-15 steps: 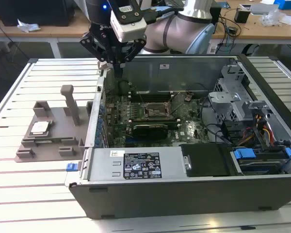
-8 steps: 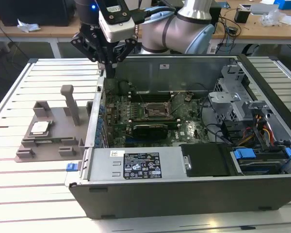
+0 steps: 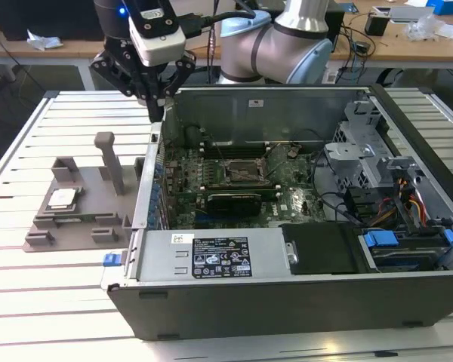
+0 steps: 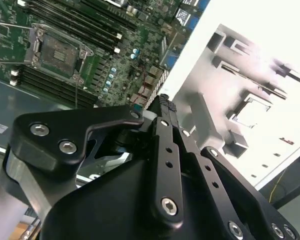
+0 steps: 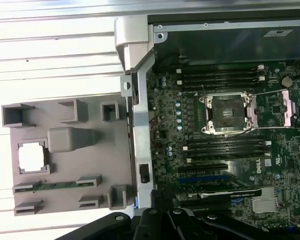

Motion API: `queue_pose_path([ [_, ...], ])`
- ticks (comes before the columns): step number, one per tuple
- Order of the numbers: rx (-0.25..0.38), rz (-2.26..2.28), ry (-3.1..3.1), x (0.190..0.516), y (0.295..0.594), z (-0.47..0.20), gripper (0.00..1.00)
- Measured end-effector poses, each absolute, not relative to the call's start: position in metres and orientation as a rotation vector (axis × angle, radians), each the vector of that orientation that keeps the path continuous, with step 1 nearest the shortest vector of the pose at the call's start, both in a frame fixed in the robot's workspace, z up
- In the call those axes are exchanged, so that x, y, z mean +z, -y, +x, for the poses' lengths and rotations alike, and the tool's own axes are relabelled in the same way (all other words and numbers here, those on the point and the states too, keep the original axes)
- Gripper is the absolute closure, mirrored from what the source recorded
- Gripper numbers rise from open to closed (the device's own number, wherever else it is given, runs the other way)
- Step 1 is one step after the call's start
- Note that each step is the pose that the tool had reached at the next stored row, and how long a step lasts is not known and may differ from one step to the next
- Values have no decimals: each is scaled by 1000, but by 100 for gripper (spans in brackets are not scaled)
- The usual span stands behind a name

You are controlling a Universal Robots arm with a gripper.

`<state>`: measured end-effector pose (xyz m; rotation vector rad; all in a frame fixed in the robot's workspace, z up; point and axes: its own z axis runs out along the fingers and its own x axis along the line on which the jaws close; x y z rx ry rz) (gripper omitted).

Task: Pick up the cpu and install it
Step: 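Reach for the cpu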

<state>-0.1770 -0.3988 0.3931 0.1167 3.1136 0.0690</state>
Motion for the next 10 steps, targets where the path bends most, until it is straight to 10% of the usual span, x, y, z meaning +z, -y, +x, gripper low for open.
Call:
queue_pose_path([
  [10, 69, 117, -3114, 393, 399, -200, 89],
])
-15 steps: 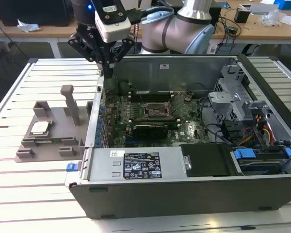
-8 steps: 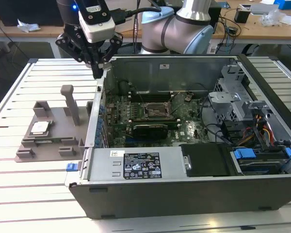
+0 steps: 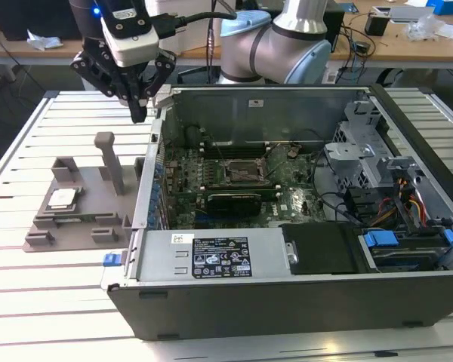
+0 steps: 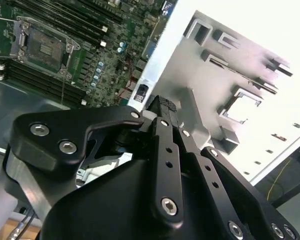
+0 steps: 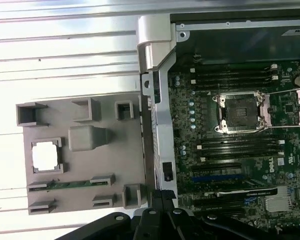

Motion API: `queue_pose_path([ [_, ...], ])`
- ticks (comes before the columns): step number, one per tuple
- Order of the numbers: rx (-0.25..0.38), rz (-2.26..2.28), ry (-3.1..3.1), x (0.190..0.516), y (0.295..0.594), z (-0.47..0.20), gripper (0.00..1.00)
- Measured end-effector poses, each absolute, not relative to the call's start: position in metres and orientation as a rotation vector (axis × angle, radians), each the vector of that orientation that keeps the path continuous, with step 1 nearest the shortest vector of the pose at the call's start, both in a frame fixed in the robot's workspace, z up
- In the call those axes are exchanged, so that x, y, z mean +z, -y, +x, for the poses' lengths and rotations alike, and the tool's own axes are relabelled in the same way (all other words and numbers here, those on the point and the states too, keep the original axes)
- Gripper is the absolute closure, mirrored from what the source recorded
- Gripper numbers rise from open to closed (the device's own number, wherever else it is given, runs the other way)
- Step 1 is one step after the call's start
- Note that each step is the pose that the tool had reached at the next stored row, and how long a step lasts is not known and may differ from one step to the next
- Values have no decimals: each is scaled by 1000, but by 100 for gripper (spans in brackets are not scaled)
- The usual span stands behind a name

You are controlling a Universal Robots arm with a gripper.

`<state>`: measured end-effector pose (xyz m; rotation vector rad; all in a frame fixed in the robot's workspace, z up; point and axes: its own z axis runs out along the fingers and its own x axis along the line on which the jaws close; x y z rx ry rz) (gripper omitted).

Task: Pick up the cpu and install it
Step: 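Reach for the cpu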

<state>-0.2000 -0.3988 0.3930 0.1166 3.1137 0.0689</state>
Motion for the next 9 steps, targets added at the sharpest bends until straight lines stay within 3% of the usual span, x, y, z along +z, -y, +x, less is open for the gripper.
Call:
queue_pose_path([
  [9, 69, 117, -3114, 393, 399, -226, 89],
])
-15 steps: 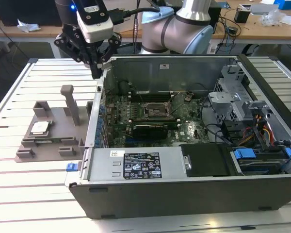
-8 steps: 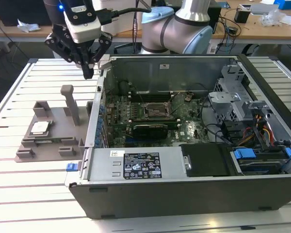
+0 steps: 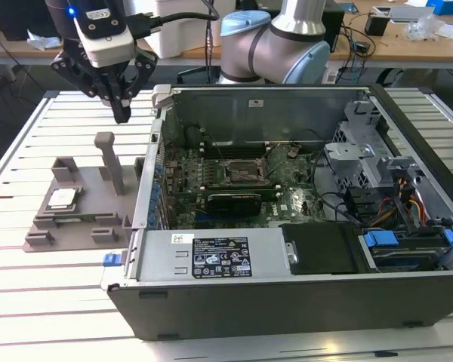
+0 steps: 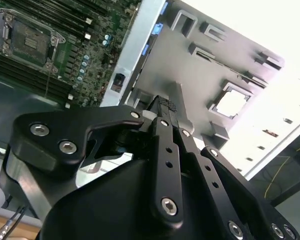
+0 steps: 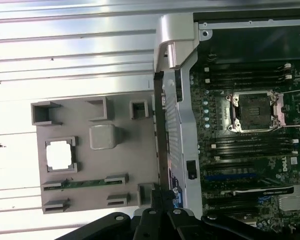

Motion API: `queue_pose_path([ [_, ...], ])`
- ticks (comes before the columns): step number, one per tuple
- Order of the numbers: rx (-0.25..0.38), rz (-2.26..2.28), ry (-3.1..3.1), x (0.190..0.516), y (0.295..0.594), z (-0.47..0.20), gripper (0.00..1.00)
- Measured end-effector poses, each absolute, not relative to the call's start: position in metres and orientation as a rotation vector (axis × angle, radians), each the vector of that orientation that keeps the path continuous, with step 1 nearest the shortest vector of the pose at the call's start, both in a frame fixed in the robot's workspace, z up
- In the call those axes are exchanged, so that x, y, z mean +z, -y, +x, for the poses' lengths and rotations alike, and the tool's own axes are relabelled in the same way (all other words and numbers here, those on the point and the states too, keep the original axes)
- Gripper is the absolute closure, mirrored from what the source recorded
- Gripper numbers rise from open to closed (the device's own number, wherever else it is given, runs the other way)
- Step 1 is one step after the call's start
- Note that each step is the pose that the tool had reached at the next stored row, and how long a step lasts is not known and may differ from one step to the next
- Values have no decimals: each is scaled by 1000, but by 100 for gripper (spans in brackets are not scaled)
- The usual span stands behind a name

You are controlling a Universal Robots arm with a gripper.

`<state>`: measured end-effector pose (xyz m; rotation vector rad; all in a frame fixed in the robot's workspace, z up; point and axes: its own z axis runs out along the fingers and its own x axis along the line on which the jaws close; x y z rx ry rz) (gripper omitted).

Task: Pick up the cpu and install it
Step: 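Reach for the cpu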

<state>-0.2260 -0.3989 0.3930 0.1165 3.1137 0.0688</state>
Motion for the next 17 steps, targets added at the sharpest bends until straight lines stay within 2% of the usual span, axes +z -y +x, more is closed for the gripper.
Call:
queue_pose_path([
  [17, 69, 117, -3114, 393, 399, -270, 89],
])
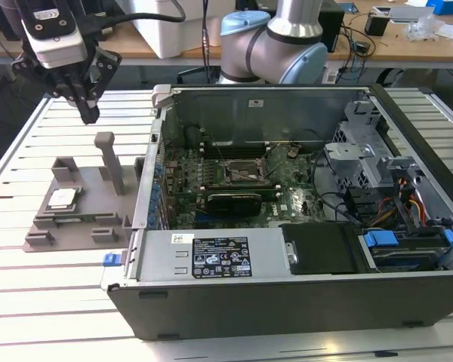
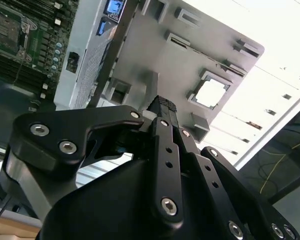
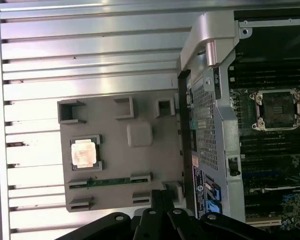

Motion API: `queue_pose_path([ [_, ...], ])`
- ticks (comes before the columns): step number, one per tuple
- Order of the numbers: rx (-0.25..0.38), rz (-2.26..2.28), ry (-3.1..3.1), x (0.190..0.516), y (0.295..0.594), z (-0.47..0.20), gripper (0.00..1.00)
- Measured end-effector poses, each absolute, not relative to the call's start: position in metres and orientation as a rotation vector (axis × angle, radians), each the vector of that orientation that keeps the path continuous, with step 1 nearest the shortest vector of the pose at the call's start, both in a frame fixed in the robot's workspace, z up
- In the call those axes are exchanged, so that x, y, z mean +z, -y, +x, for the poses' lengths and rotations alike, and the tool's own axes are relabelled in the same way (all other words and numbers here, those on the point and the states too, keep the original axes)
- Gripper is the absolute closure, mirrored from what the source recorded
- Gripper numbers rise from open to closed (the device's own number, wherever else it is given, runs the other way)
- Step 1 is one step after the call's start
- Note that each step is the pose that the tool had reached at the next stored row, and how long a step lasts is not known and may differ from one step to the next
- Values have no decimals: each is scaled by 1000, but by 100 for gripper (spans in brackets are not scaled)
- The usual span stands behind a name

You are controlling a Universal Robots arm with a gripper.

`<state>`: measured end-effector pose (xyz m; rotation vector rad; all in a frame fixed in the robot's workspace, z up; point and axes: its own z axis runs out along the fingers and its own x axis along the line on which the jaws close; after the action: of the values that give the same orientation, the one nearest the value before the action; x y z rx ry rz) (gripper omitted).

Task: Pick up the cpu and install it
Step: 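Reach for the cpu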

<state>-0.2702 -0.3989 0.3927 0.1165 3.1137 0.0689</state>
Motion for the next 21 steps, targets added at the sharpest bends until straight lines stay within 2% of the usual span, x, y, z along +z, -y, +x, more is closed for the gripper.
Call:
queue_pose_path([
  [21, 69, 117, -3114, 391, 399, -310, 89],
])
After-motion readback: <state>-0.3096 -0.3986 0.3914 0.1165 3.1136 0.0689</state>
